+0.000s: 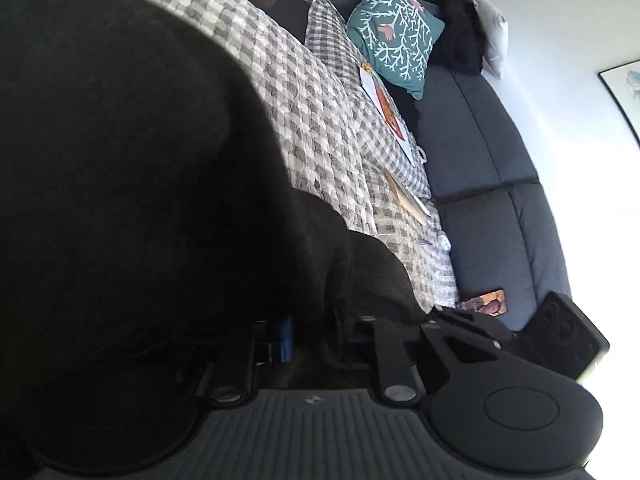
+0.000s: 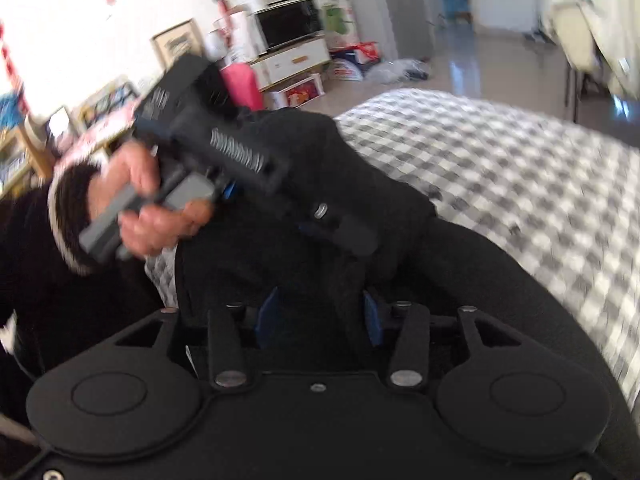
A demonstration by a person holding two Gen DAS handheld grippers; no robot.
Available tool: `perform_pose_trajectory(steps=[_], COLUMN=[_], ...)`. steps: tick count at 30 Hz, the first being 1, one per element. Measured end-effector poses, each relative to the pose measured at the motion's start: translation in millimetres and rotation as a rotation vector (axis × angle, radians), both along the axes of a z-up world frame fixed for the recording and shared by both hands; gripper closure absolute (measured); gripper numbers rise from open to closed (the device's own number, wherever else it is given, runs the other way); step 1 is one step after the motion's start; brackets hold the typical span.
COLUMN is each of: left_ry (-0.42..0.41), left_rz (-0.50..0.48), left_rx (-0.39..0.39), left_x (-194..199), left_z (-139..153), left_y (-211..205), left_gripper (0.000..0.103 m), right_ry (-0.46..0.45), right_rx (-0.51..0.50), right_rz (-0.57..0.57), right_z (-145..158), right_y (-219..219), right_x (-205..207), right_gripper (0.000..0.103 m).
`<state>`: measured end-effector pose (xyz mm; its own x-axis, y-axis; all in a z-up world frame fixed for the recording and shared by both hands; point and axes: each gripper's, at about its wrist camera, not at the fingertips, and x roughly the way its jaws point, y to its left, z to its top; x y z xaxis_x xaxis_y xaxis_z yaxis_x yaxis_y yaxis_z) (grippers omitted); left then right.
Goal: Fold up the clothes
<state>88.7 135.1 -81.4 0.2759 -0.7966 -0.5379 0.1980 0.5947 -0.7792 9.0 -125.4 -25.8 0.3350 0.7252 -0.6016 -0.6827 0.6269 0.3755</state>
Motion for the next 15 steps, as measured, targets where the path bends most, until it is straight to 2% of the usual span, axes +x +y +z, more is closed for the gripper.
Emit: perform_pose_trajectory(steps=[4, 6, 8, 12, 15], left_ry=[-0.077, -0.117, -0.155, -0.218, -0.253], left_rz=[-0.017, -0.024, -0.039, -0.071, -0.085], left_rx=[0.035, 0.054, 0.072, 0.098, 0.117], left_x=[-11, -18, -26, -39, -43], left_z=[1, 0, 2, 4, 7], left_y=[1, 1, 3, 9, 10], left_gripper=[0.092, 0.093, 0.094, 0.095, 0.096], right_ry=[0.169, 0.32, 0.414, 0.524, 0.593], right_rx=[0.15, 0.231, 0.29, 0.4, 0.463], right_rz=[-0.157, -0.258, -0.298, -0.365, -0.45], right_z=[-7, -19, -28, -39, -47], right_y=[-29, -39, -43, -47, -48], right_x=[22, 38, 48, 58, 65], right_gripper=[0.055, 0.054, 0.053, 0.046, 0.044])
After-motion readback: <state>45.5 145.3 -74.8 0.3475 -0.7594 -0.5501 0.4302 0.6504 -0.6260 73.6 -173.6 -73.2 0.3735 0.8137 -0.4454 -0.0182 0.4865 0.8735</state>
